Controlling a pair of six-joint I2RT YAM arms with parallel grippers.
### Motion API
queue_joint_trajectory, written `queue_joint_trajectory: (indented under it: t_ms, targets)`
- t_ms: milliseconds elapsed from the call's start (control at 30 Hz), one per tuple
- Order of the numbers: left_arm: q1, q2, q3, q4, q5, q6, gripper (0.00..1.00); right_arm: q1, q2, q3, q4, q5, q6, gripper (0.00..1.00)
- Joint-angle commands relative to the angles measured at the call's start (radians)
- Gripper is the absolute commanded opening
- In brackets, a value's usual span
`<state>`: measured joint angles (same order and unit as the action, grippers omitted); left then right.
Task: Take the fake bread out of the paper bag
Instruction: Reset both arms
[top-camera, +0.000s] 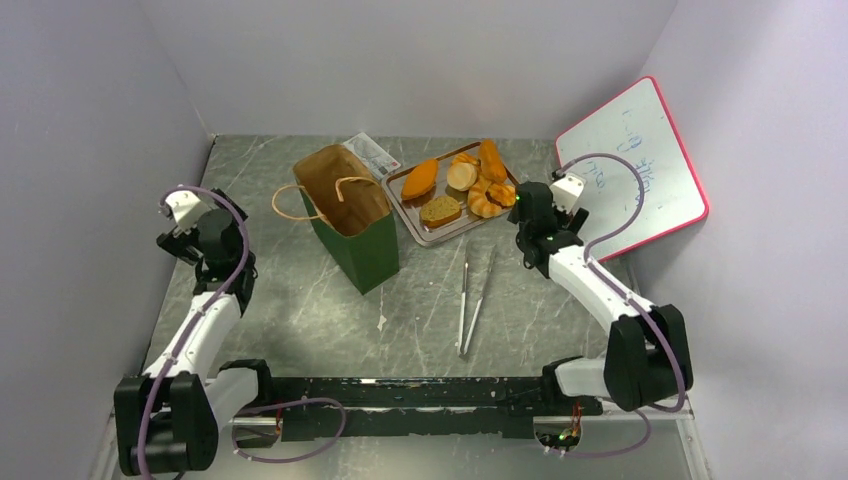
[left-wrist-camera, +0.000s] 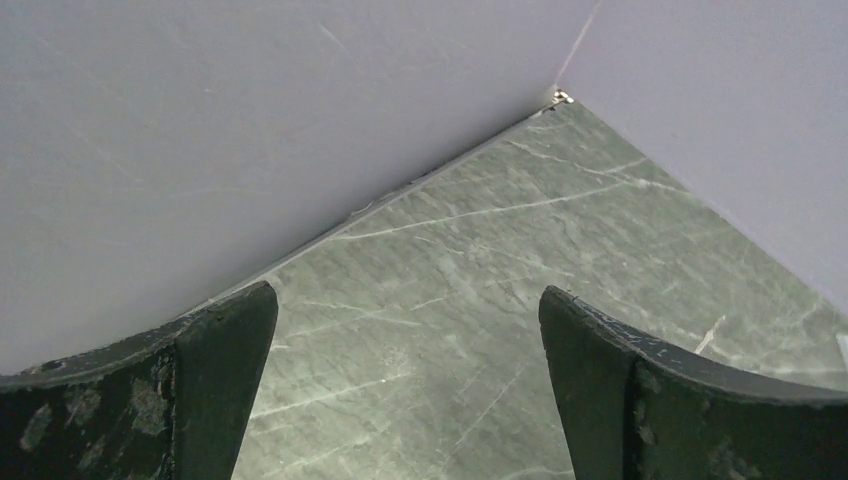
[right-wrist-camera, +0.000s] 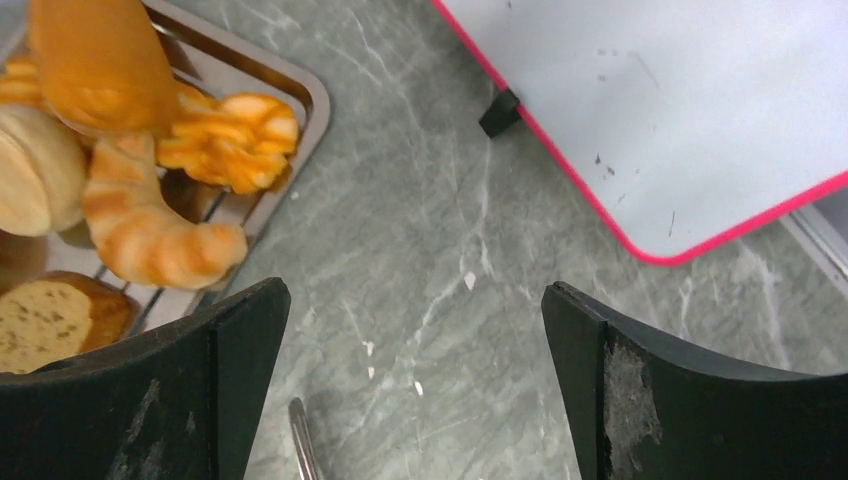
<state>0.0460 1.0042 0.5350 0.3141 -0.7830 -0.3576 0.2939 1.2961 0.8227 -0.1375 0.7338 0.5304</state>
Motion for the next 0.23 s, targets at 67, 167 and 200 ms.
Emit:
queue_joint_trajectory:
  t_ms: [67,167,200]
  targets:
    - [0.026,0.017,-0.139,0.441,0.137,0.165,1.00,0.002,-0.030,-0.028,0.001,0.043,0.072,0.96]
    - [0.034,0.032,-0.189,0.484,0.170,0.143,1.00,0.003,-0.075,-0.072,0.057,0.042,0.043,0.97]
    - [0.035,0.038,-0.195,0.485,0.169,0.134,1.00,0.004,-0.084,-0.078,0.064,0.041,0.037,0.99]
